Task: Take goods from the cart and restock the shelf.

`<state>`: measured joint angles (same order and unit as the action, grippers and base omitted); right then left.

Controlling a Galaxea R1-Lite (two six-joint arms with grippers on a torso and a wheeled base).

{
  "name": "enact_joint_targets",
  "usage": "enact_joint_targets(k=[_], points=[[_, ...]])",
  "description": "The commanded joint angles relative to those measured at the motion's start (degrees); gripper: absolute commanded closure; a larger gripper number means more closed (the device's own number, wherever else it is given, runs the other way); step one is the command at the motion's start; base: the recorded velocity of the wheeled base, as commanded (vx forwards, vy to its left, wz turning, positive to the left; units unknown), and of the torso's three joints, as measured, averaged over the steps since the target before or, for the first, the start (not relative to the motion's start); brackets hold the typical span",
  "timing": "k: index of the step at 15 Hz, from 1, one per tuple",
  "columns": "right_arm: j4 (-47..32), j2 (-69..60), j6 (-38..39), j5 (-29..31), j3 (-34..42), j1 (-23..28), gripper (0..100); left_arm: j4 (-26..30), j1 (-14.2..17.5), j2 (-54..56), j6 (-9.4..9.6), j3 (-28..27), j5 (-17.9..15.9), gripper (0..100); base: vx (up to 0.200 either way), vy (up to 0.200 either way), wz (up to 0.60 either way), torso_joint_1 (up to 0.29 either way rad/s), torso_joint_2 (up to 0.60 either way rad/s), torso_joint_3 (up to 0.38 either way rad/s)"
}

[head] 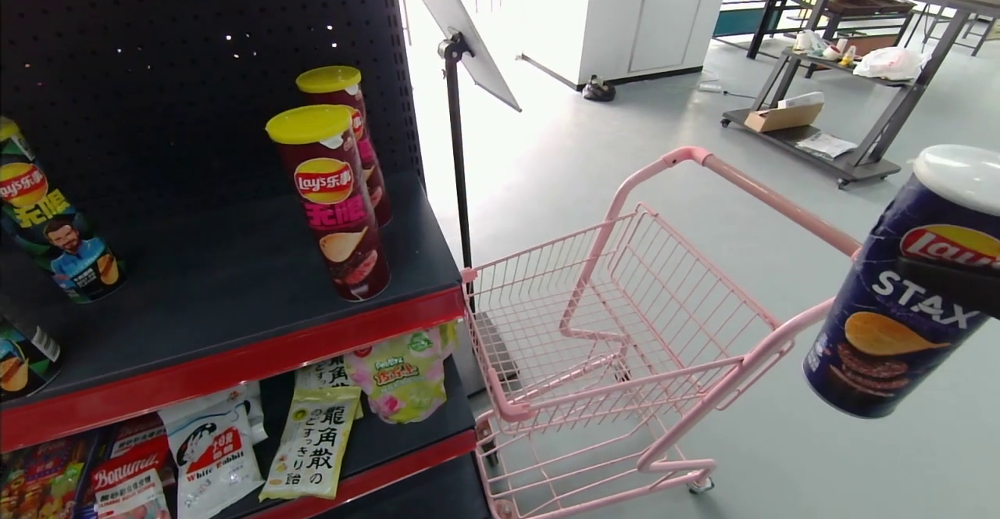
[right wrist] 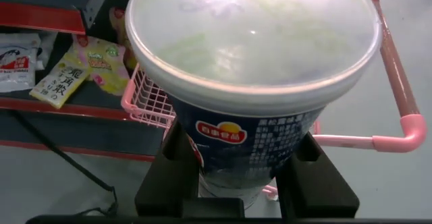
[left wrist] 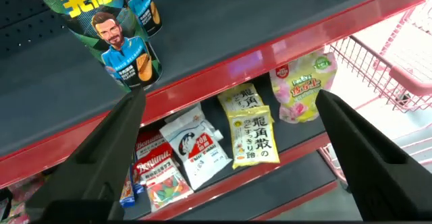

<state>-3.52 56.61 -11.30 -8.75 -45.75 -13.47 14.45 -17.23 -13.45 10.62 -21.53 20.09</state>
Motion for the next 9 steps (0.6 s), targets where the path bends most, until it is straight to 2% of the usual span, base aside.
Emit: enact_joint_targets(k=[1, 2, 8, 9], points=[[0.01, 1.39, -0.04, -0.04, 0.14, -1.03, 100, 0.06, 0.00, -0.26, 0.28, 0.08, 0.04, 0, 0.000, 0.000, 0.00, 0.000, 0.00, 0.000], [0.01, 1.39, -0.04, -0.04, 0.22, -1.12, 100, 0.14, 0.00, -0.26, 0.28, 0.08, 0.04, 0, 0.000, 0.000, 0.00, 0.000, 0.00, 0.000], [-0.08, 0.87, -0.04, 0.05, 1.28, -1.21, 100, 0.23, 0.00, -0.44, 0.37, 0.35, 0.04, 0, -0.200, 0.000, 0.00, 0.005, 0.00, -0.002], [-0.08, 0.60, -0.13, 0.32, 1.72, -1.12, 100, 0.14, 0.00, -0.44, 0.37, 0.35, -0.05, 0, 0.000, 0.000, 0.00, 0.000, 0.00, 0.000]])
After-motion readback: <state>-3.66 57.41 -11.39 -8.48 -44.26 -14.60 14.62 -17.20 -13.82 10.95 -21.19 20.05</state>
